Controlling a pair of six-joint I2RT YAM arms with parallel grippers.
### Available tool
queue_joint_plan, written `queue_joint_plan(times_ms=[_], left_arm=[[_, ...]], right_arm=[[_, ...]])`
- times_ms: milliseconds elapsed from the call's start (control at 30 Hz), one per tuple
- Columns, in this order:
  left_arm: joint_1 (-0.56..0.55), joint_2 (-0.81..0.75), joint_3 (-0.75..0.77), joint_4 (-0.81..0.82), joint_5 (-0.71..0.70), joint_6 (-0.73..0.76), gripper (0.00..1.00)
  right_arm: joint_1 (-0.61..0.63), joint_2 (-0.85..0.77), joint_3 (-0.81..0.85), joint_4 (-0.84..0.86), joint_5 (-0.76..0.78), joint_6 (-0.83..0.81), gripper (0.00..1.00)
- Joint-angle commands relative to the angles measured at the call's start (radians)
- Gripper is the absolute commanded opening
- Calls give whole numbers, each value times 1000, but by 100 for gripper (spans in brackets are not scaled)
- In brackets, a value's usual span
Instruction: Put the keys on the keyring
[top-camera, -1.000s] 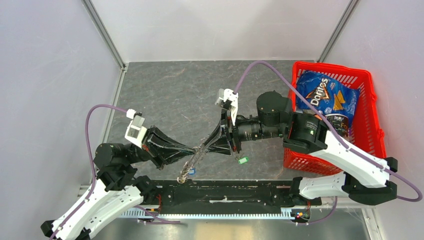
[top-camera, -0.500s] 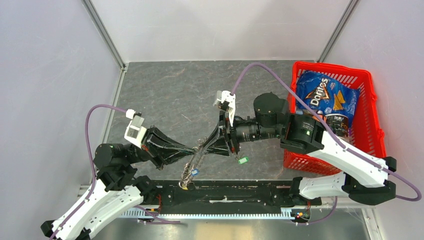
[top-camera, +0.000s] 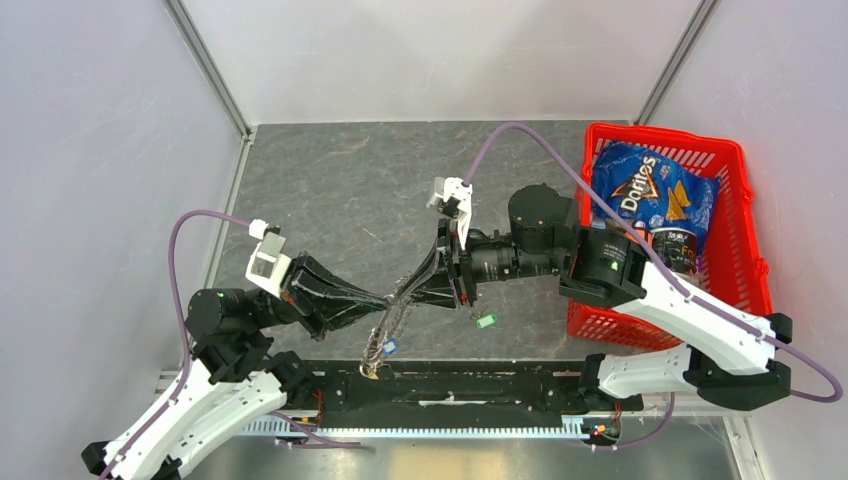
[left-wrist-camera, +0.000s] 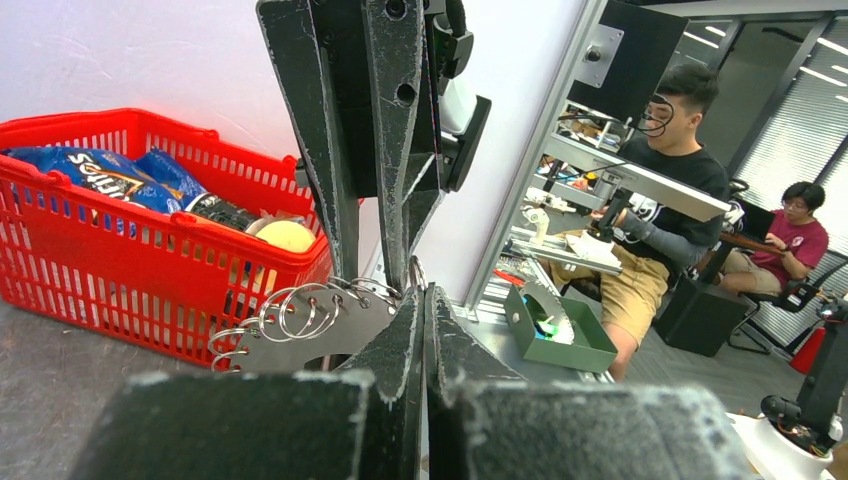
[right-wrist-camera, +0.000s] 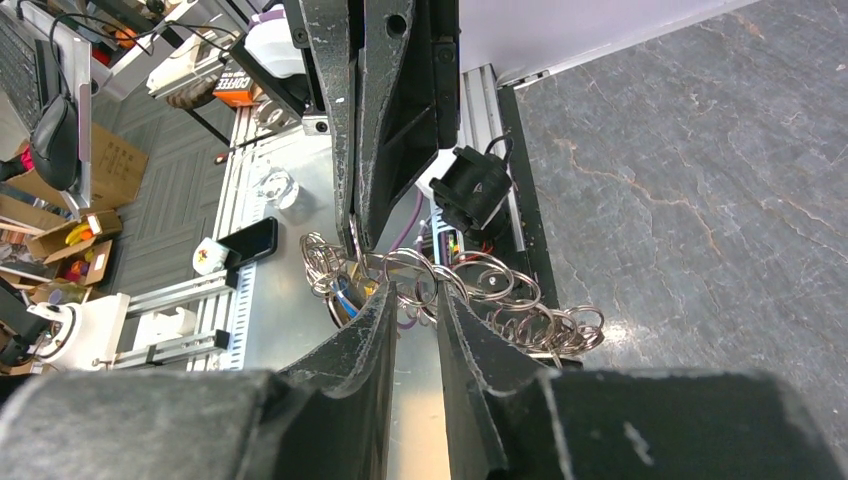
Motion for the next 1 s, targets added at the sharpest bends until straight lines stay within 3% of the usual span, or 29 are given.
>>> queue_joint_plan(times_ms=[0, 300, 600, 967], left_arm=[[1, -9, 3, 69, -19, -28, 2], [2, -11, 7, 66, -17, -28, 2], [1, -15, 2, 63, -15, -23, 2], [2, -53, -34, 94, -26, -9, 2]], right_arm=[[1, 7, 7, 51, -2, 10, 28], [2, 22, 13, 60, -12, 13, 26], [1, 7, 2, 81, -11, 13, 0], [2, -62, -82, 172, 73, 20, 0]])
